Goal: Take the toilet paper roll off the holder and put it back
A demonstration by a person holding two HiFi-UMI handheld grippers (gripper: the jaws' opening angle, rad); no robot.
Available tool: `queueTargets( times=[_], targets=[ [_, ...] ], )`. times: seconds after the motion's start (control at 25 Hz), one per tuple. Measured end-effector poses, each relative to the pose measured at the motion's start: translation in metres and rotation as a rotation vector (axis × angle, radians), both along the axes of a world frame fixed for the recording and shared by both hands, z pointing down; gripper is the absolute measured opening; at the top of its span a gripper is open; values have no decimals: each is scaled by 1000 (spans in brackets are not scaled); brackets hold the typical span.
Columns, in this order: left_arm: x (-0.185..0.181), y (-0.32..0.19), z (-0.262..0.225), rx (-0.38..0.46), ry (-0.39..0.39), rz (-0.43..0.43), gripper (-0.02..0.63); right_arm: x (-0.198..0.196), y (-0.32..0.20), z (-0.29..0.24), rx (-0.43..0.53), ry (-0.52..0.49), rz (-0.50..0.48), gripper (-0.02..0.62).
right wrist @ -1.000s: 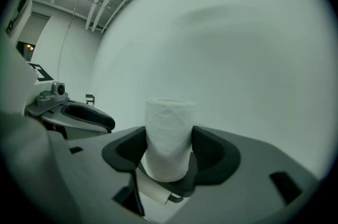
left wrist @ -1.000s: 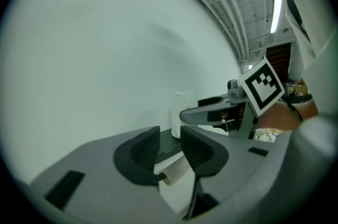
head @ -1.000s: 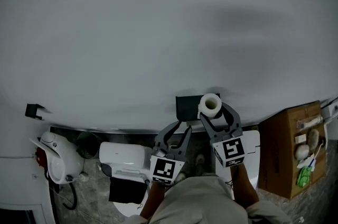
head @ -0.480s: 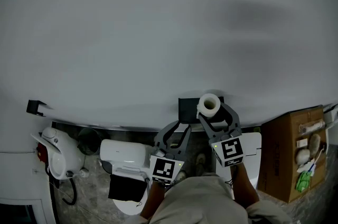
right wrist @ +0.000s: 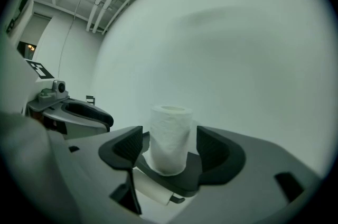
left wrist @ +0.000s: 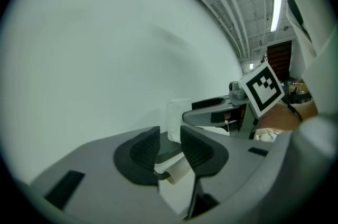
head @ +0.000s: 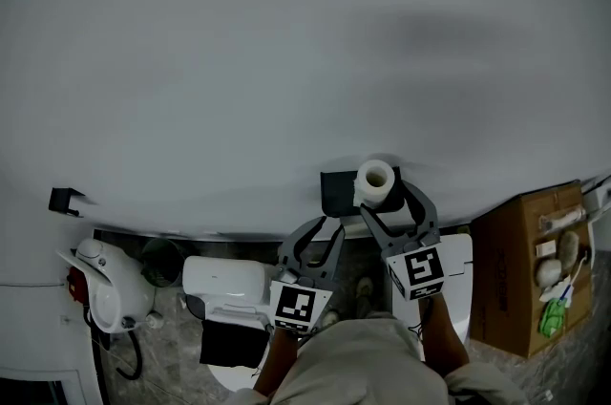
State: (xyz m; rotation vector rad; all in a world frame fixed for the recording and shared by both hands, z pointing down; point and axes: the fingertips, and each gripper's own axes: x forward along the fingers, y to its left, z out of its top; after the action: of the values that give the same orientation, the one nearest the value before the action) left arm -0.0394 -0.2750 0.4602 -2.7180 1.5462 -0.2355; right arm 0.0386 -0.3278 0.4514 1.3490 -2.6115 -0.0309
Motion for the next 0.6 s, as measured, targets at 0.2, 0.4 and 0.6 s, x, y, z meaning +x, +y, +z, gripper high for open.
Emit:
queueTargets(
  times=[0.2,0.4,0.6],
  targets=[
    [-1,10,-8,18,7,16,127,5,20,-6,14,2,26,296],
    [-2,23,-13,44,5,44,127,5,46,-10,22,6,45,284],
    [-3,39,-15,45,13,73,126,2,72,-8,20,16,69,272]
  ],
)
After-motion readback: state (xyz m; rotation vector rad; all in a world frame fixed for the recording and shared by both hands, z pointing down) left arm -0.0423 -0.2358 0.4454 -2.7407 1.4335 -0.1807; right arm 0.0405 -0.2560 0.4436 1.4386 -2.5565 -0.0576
